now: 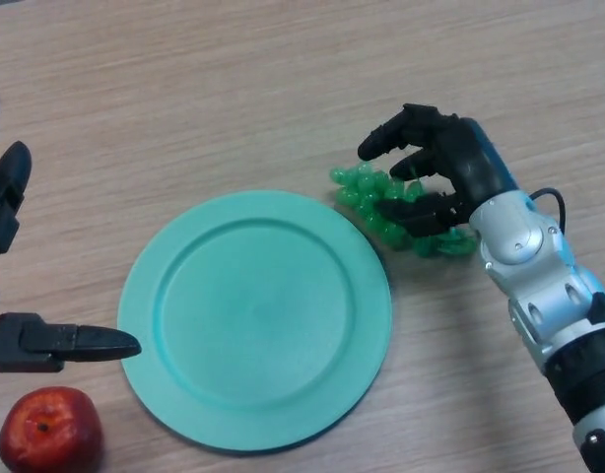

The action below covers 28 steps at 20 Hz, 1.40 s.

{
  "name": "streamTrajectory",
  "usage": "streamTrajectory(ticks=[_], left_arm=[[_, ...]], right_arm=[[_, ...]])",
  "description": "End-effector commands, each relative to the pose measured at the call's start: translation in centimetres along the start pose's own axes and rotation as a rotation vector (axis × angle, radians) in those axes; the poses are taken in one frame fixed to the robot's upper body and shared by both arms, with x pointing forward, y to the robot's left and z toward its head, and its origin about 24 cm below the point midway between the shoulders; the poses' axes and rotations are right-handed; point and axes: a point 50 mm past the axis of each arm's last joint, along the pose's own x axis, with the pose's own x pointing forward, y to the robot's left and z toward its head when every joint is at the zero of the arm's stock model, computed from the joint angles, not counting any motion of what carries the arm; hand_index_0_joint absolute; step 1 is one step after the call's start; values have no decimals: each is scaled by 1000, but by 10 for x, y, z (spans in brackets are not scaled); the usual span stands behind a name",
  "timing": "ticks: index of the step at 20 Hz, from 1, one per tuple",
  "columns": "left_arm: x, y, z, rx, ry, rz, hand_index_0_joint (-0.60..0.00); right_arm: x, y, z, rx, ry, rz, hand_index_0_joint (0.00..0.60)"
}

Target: Pick up the green grapes and place it on the plate

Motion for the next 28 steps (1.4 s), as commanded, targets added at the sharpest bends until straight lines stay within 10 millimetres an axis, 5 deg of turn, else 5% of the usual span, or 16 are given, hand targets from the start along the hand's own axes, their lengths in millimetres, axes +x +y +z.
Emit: streamTrajectory(ticks=[1, 5, 8, 14, 15, 18, 20, 28], left_arm=[[-5, 15, 35, 109, -227, 72, 0], [-5, 19, 33, 117, -224, 94, 0], [-4, 22, 32, 128, -226, 112, 0], [-6, 28, 31, 120, -226, 133, 0], [-6, 28, 31, 120, -226, 133, 0], [-7, 24, 32, 112, -232, 115, 0], [-8, 18, 35, 86, -256, 69, 0], [-11, 8, 44, 47, -261, 7, 0]], right_arm=[[1, -31, 59, 91, -245, -99, 600], [-18, -28, 98, 121, -337, -64, 600], [-41, -4, 125, 133, -418, 35, 600], [-79, 36, 137, 59, -406, 175, 600], [-79, 36, 137, 51, -407, 177, 550], [-86, 34, 143, 27, -432, 187, 150], [-98, 25, 153, 59, -459, 187, 0], [-130, -32, 146, 174, -483, 89, 0]])
